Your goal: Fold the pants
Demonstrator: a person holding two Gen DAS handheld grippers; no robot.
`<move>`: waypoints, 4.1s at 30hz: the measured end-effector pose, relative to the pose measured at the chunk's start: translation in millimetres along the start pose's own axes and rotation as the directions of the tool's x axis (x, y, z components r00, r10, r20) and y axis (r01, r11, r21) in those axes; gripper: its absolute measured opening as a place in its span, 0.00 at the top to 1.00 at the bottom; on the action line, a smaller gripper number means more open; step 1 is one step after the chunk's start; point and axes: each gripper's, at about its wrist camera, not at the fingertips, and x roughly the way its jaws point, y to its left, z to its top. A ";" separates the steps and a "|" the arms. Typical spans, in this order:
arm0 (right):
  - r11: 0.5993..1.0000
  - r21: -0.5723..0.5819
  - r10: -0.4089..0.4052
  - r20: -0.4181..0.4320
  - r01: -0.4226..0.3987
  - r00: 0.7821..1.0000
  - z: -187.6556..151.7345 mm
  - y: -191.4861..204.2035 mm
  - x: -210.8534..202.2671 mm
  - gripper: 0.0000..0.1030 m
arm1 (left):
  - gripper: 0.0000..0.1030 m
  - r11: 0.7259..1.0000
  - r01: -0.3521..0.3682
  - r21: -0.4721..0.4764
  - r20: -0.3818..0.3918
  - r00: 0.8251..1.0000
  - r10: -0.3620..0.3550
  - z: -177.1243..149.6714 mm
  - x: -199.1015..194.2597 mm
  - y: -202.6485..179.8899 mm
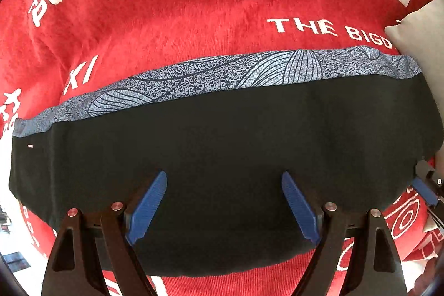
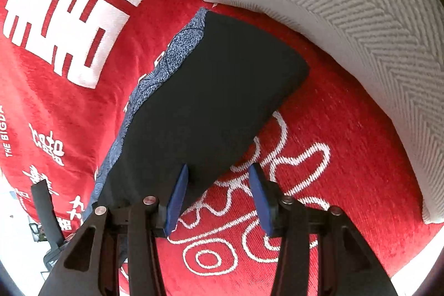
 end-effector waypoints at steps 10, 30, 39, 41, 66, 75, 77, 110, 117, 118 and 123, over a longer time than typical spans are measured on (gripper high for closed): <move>0.999 -0.009 0.050 0.034 -0.050 0.998 3.3 -4.2 -2.8 0.51 | 0.16 1.000 -0.004 0.004 0.000 1.000 0.004 3.0 3.9 2.1; 0.995 -0.094 0.053 0.082 -0.045 0.995 30.4 31.9 -4.2 0.82 | 0.32 0.988 0.131 0.087 0.076 0.988 -0.138 7.5 -28.8 -39.5; 0.978 -0.208 -0.012 0.109 0.034 0.994 22.4 76.9 -24.7 0.84 | 0.32 0.984 0.133 0.120 0.135 0.980 -0.149 -11.1 -4.4 -56.1; 0.967 -0.250 -0.008 0.117 0.037 0.993 19.1 91.1 -29.9 0.85 | 0.32 0.982 0.133 0.132 0.145 0.978 -0.152 -12.2 -5.6 -57.2; 0.953 -0.223 -0.180 0.127 0.205 0.975 -50.4 137.8 -14.3 0.89 | 0.34 0.969 0.223 0.107 0.086 0.969 -0.233 -35.6 -19.7 69.9; 0.983 -0.004 -0.181 0.175 0.184 0.968 -25.8 60.4 -54.9 0.44 | 0.34 0.968 0.194 0.161 0.100 0.972 -0.212 -23.3 -25.2 21.9; 0.990 0.059 -0.133 0.139 0.126 0.981 -31.3 35.6 -52.9 0.44 | 0.34 0.970 0.192 0.149 0.107 0.972 -0.209 -21.2 -26.5 13.4; 0.901 -0.428 -0.006 0.162 0.076 0.987 -28.6 161.2 -40.1 0.89 | 0.34 0.952 0.180 0.246 0.192 0.954 -0.230 -17.9 -6.0 -36.7; 0.771 -0.617 -0.069 0.166 0.159 0.984 -78.5 231.2 -26.1 0.89 | 0.34 0.956 0.248 0.156 0.187 0.943 -0.275 -30.1 -35.5 67.8; 0.752 -0.638 -0.082 0.163 0.168 0.983 -86.5 239.4 -19.8 0.89 | 0.34 0.960 0.239 0.144 0.189 0.946 -0.264 -32.8 -36.6 85.2; 0.649 -0.727 -0.174 0.147 0.226 0.974 -139.4 275.6 31.5 0.89 | 0.34 0.982 0.170 0.078 0.189 0.965 -0.182 -45.1 -33.3 165.8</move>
